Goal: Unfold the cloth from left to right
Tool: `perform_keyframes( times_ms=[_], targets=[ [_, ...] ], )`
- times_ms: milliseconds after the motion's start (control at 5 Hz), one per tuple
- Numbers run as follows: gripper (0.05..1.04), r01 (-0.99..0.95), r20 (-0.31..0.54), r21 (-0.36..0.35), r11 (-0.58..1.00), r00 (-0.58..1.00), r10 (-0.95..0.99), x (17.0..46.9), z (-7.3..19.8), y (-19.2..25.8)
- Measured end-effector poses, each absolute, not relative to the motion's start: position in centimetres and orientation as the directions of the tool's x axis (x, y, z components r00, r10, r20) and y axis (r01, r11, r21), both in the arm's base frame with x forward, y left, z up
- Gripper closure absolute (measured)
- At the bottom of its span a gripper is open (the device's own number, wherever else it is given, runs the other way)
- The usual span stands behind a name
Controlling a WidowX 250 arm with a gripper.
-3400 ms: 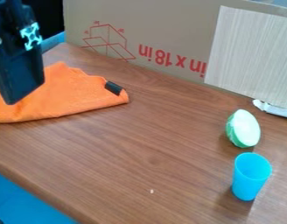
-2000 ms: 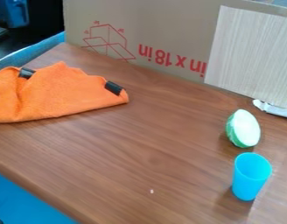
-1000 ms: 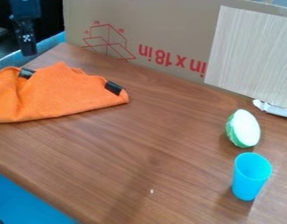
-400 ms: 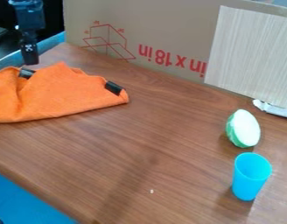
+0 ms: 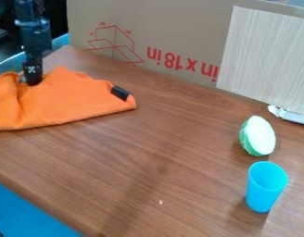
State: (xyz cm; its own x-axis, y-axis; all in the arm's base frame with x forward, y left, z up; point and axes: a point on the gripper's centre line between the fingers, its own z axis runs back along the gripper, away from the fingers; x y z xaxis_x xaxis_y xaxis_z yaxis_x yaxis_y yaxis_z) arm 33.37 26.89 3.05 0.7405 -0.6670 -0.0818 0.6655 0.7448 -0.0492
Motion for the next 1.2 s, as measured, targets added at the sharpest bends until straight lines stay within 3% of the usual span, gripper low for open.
perform_keyframes(
  times_ms=[400, 800, 1000, 1200],
  targets=[
    [0.130, 0.650, -0.118, 0.017, 0.760, 0.756, -0.644, 33.7, 3.0, 26.6],
    [0.692, 0.597, -0.087, -0.012, 0.802, 0.798, -0.596, 33.6, 2.7, 25.9],
    [0.909, 0.588, -0.082, -0.030, 0.809, 0.805, -0.588, 33.5, 2.7, 25.6],
    [1.017, 0.580, -0.074, -0.042, 0.814, 0.810, -0.581, 33.4, 2.9, 25.3]
  ],
)
